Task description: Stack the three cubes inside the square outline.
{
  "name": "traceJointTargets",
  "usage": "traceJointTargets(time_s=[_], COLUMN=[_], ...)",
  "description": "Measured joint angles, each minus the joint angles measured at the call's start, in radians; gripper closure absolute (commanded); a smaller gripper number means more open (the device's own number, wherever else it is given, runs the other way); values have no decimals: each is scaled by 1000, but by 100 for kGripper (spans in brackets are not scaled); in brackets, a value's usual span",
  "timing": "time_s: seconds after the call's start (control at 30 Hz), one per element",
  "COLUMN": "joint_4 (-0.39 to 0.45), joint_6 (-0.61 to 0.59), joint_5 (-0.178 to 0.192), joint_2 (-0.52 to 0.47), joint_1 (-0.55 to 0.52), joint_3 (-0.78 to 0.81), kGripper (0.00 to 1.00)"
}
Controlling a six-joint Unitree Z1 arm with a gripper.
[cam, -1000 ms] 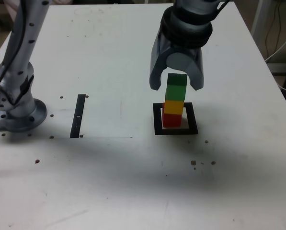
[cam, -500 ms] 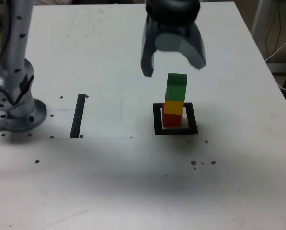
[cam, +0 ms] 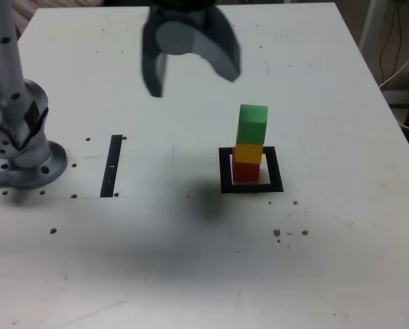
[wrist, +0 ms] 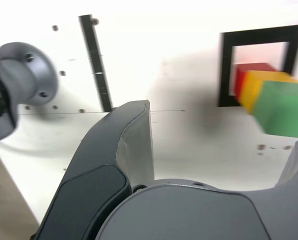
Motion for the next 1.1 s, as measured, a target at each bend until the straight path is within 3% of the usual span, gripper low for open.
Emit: traceJointTargets(time_s=[0.27, 0.43, 0.67, 0.77, 1.1], joint_4=[-66, -113, -141, -199, -513], joint_6=[8, 9, 10, 12, 12], joint_5=[-78, -85, -117, -124, -120], joint_2=[-78, -110, -90, -99, -186], joint_1=[86, 88, 81, 80, 80], joint_3=[263, 419, 476, 522, 810], kGripper=[1, 1, 1, 1, 1])
